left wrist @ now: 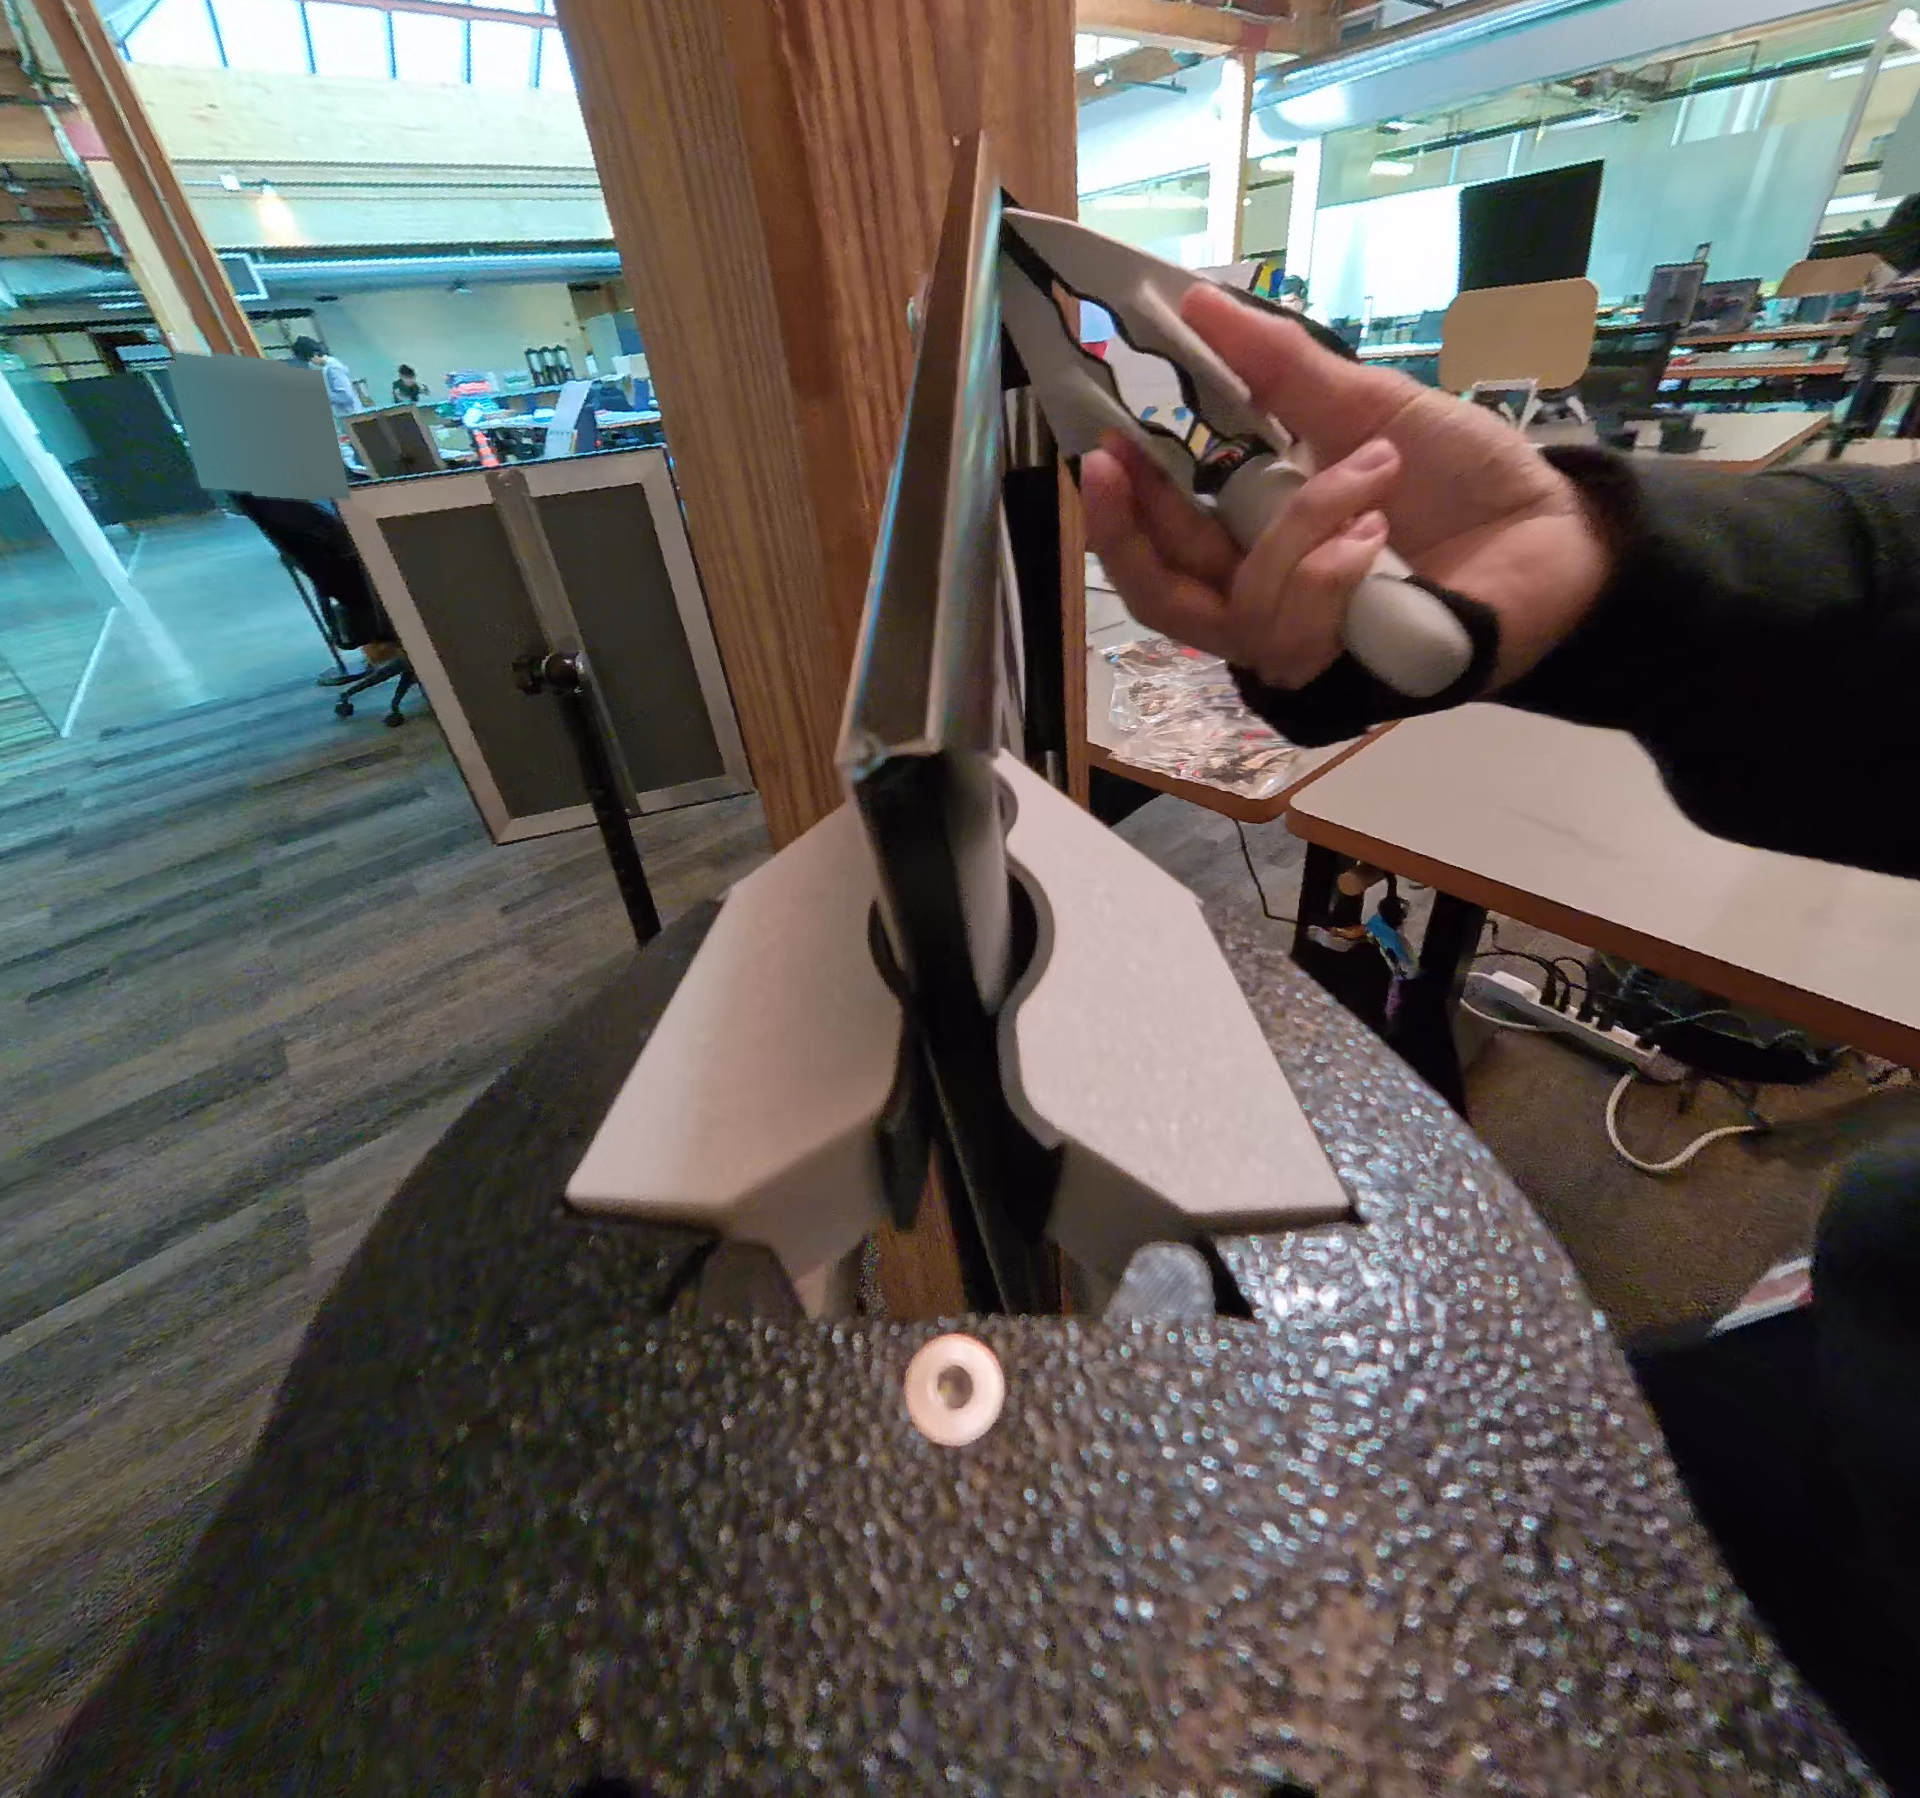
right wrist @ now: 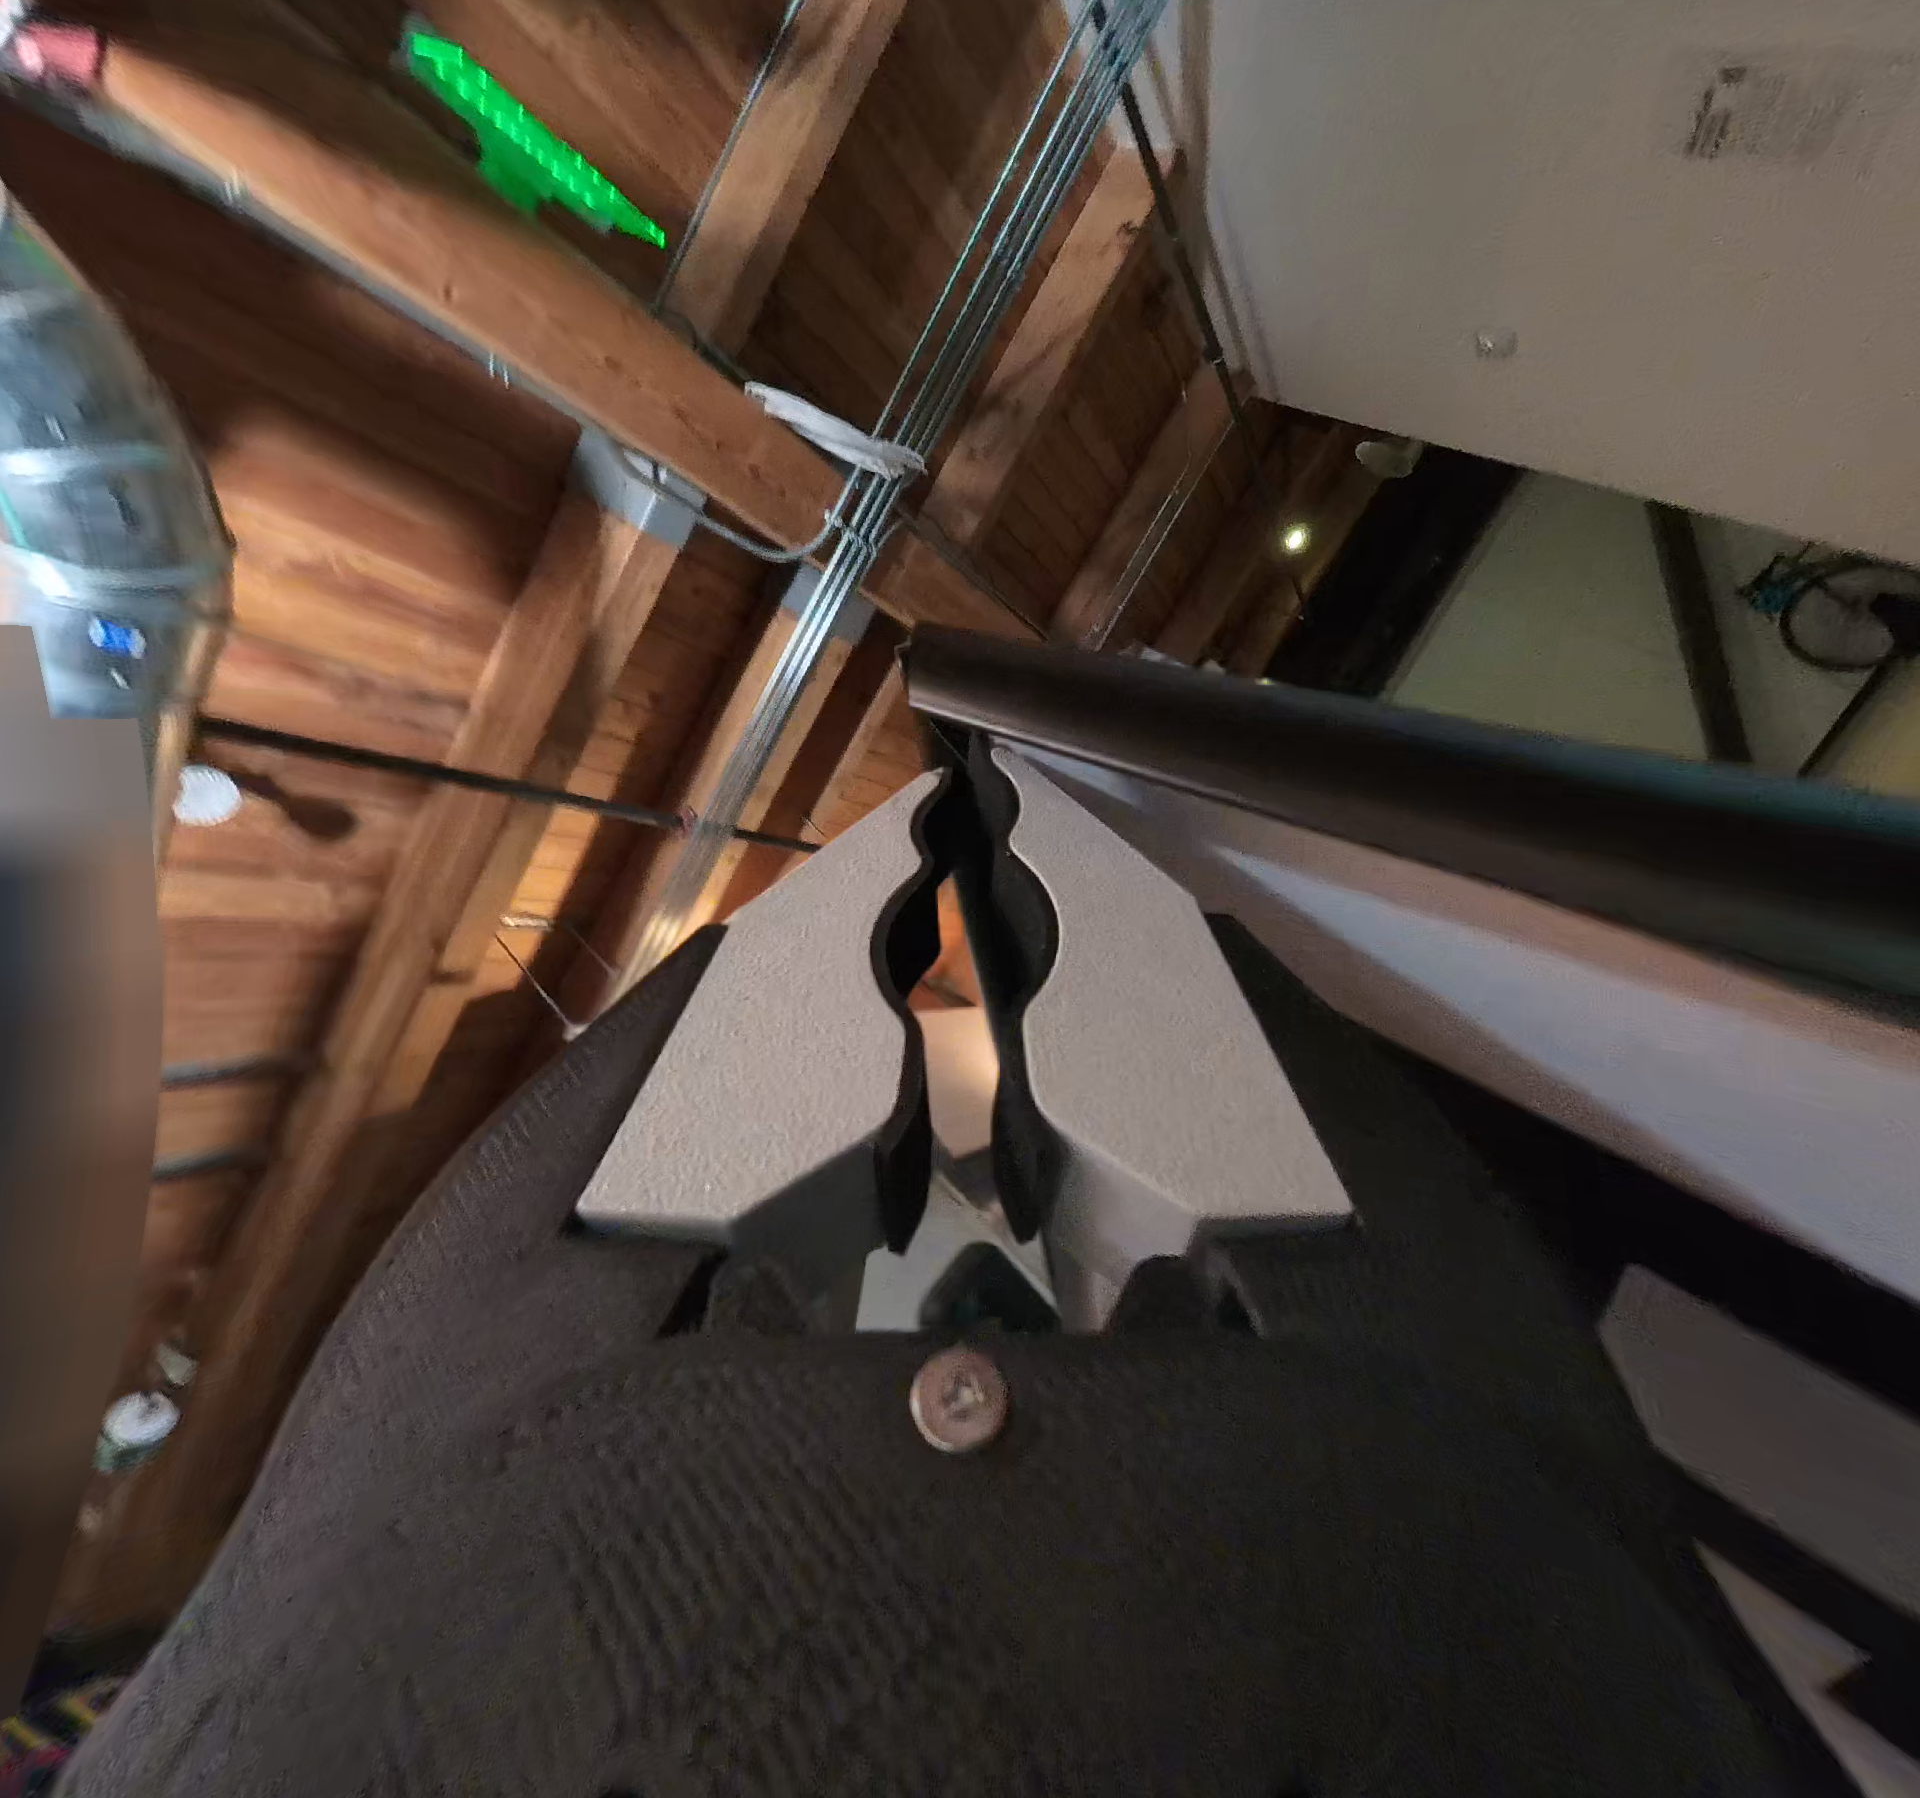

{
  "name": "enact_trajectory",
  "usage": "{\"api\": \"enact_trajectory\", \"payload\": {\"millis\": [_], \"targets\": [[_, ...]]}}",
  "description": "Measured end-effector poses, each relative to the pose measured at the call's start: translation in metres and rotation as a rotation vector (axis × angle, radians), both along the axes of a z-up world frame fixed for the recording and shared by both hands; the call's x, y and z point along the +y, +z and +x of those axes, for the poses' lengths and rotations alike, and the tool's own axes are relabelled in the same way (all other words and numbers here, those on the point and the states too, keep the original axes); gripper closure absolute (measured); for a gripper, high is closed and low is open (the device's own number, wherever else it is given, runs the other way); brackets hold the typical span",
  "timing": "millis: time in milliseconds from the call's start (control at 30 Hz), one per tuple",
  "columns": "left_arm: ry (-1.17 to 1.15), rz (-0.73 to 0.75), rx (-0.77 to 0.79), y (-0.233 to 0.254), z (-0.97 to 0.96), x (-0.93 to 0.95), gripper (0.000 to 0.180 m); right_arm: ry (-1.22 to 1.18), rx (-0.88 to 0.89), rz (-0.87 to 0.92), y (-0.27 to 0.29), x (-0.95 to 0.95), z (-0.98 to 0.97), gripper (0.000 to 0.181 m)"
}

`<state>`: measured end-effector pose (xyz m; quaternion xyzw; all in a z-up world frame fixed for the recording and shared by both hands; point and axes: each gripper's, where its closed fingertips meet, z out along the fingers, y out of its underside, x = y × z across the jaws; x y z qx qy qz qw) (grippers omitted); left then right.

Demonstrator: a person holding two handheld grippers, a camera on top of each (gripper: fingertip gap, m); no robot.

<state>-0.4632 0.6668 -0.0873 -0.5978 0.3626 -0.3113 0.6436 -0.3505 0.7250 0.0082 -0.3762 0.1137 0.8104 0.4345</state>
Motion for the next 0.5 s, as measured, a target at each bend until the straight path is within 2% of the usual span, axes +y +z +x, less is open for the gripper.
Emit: {"api": "enact_trajectory", "payload": {"millis": [167, 300, 367, 500], "targets": [[0.006, 0.002, -0.008, -0.001, 0.001, -0.001, 0.180, 0.037, 0.058, -0.059, 0.004, -0.006, 0.004, 0.181], [-0.003, 0.029, -0.011, -0.002, 0.005, -0.002, 0.180, 0.114, 0.275, -0.174, 0.008, -0.009, 0.010, 0.181], [-0.002, 0.036, -0.003, -0.003, 0.006, -0.003, 0.179, 0.085, 0.222, -0.166, 0.013, -0.008, 0.013, 0.181], [0.001, 0.038, 0.008, -0.003, 0.009, -0.003, 0.180, 0.086, 0.251, -0.211, 0.013, -0.008, 0.017, 0.181]]}}
